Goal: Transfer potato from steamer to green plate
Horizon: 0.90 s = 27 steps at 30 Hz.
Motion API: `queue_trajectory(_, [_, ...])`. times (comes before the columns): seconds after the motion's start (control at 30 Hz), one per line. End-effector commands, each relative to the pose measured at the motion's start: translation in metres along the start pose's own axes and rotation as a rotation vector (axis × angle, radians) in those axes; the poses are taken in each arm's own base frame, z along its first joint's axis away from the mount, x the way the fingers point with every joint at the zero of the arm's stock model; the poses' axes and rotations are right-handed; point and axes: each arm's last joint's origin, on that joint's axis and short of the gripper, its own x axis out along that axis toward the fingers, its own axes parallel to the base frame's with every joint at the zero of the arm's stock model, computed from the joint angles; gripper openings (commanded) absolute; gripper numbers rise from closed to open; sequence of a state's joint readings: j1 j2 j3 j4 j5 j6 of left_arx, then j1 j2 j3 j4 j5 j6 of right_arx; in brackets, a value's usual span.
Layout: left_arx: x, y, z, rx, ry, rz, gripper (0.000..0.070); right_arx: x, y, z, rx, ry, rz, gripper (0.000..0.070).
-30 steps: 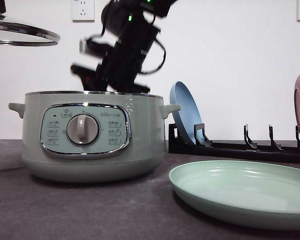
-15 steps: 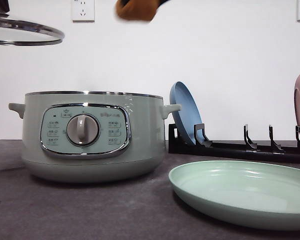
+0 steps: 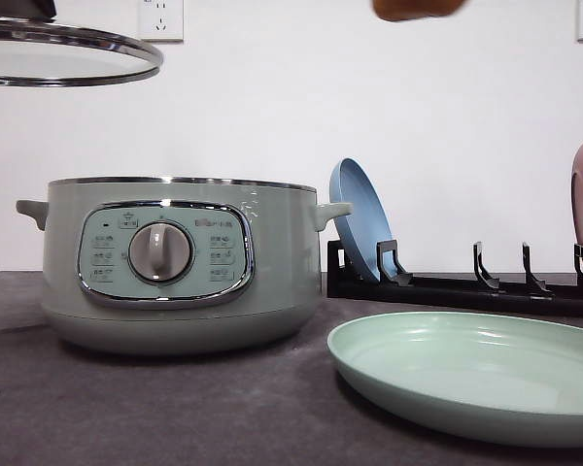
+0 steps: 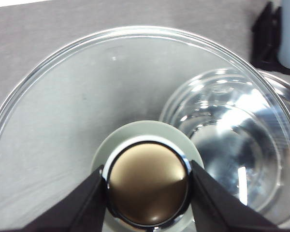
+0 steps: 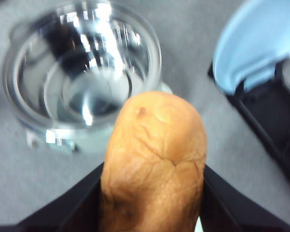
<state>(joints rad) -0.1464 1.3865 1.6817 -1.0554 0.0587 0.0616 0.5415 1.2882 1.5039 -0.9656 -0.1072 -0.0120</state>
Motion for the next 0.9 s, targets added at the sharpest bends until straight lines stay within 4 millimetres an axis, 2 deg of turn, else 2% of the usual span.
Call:
queue_trajectory(0.0, [-0.011,-0.003,0.008,0.011,-0.079,-0.014,0.0001,0.003,0.001,-0.016,0.041,-0.002,0.000,0.0128])
queue_trajectory(0.2, [-0.011,-0.014,0.009,0.038,-0.079,-0.055,0.0001,0.018,0.000,-0.076,0.174,0.000,0.001,0.0128])
queue_trajectory(0.4, [-0.011,-0.021,0.009,0.056,-0.079,-0.076,0.0001,0.050,-0.003,-0.121,0.297,0.031,-0.020,0.0146])
queue_trajectory(0.63, [-0.011,-0.025,0.009,0.066,-0.078,-0.088,0.0001,0.088,-0.005,-0.157,0.414,0.026,-0.049,0.0157])
queue_trajectory(0.8, [-0.011,-0.027,0.009,0.072,-0.079,-0.095,0.0001,0.109,-0.005,-0.179,0.474,0.051,-0.080,0.0267])
queue_trajectory(0.87, [-0.011,-0.028,0.009,0.074,-0.079,-0.096,0.0001,0.116,-0.006,-0.184,0.486,0.067,-0.085,0.0287])
